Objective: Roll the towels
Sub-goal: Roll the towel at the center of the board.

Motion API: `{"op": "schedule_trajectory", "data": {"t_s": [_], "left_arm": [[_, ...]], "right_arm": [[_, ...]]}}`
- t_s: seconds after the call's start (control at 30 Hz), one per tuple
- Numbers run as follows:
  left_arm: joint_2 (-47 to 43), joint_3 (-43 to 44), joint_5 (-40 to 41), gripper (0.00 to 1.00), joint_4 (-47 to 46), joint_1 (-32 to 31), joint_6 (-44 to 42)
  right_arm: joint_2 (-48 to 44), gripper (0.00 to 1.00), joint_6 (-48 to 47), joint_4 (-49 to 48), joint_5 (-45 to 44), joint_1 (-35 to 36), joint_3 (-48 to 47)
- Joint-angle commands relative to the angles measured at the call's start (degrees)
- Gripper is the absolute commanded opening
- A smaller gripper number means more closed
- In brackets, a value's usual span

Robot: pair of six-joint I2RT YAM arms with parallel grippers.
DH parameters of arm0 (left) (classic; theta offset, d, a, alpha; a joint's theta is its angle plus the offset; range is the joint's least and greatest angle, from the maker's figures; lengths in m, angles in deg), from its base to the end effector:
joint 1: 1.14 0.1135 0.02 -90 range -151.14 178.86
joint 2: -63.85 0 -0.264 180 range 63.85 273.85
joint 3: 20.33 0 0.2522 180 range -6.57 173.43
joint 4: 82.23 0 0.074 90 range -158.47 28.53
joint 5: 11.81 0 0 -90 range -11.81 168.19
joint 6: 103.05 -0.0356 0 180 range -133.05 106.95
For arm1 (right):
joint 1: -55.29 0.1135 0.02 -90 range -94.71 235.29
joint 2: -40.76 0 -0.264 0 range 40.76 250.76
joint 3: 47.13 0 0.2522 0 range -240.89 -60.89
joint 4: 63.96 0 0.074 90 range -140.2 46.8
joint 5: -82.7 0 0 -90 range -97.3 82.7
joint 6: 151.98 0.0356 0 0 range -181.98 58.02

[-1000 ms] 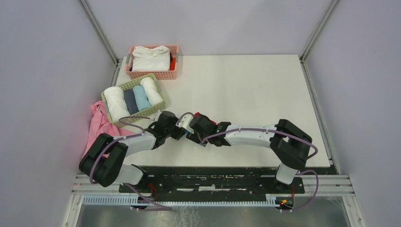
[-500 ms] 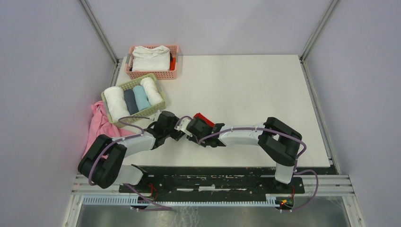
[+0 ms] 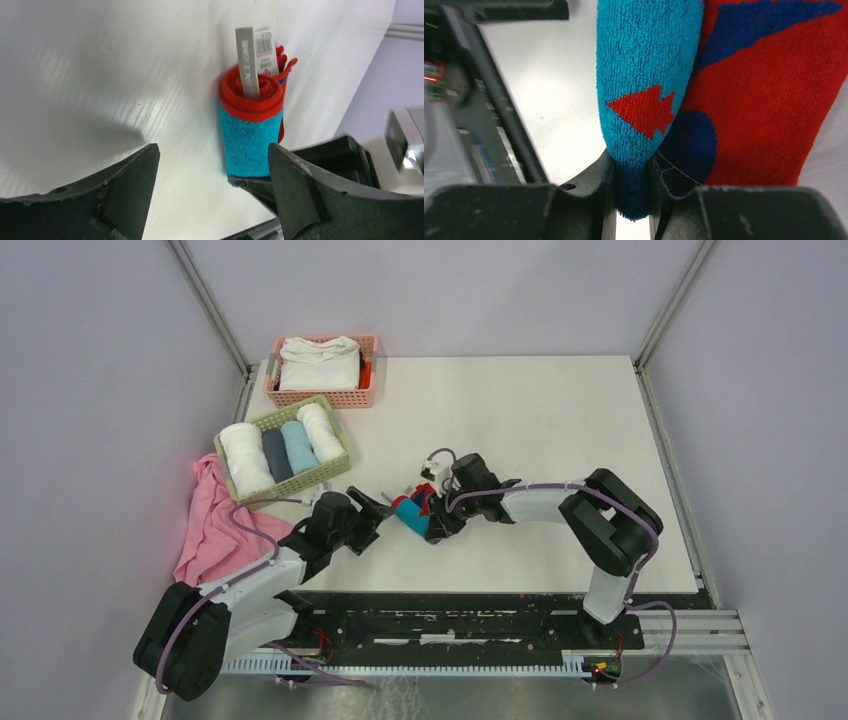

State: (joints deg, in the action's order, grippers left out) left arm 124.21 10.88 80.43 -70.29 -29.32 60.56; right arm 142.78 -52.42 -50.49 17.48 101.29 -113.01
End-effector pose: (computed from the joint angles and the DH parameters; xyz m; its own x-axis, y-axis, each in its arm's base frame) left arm 0.1701 -0.0896 0.1481 -0.5913 -0.7708 -0.2373 -0.4300 0.5502 -0.7158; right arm 0.2307 0.2604 0.1420 -0.6615 -0.4680 -0.5860 -0.7422 0.5203 0.4224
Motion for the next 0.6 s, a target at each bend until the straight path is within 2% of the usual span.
{"op": "schedule_trajectory", "data": {"t_s": [0.0, 0.2, 0.3, 0.57], "left_arm": [[-2.1, -2.0, -3.9, 0.87, -7.8, 0.3, -3.0], [3.9, -1.0, -7.8, 0.87, -16.1, 0.3, -2.3], [9.2, 0.6, -9.8, 0.87, -20.7, 0.3, -1.9], [23.2, 3.4, -12.2, 0.80, -29.3, 0.2, 0.1]], "right_arm": [[5.6, 0.16, 14.6, -12.1, 21.3, -5.9, 5.7], [14.2, 0.16, 31.2, -30.3, 30.5, -11.9, 9.7], [17.3, 0.18, 36.3, -35.9, 31.8, -14.2, 11.1], [17.8, 0.22, 31.1, -26.7, 28.9, -15.1, 11.1]]}}
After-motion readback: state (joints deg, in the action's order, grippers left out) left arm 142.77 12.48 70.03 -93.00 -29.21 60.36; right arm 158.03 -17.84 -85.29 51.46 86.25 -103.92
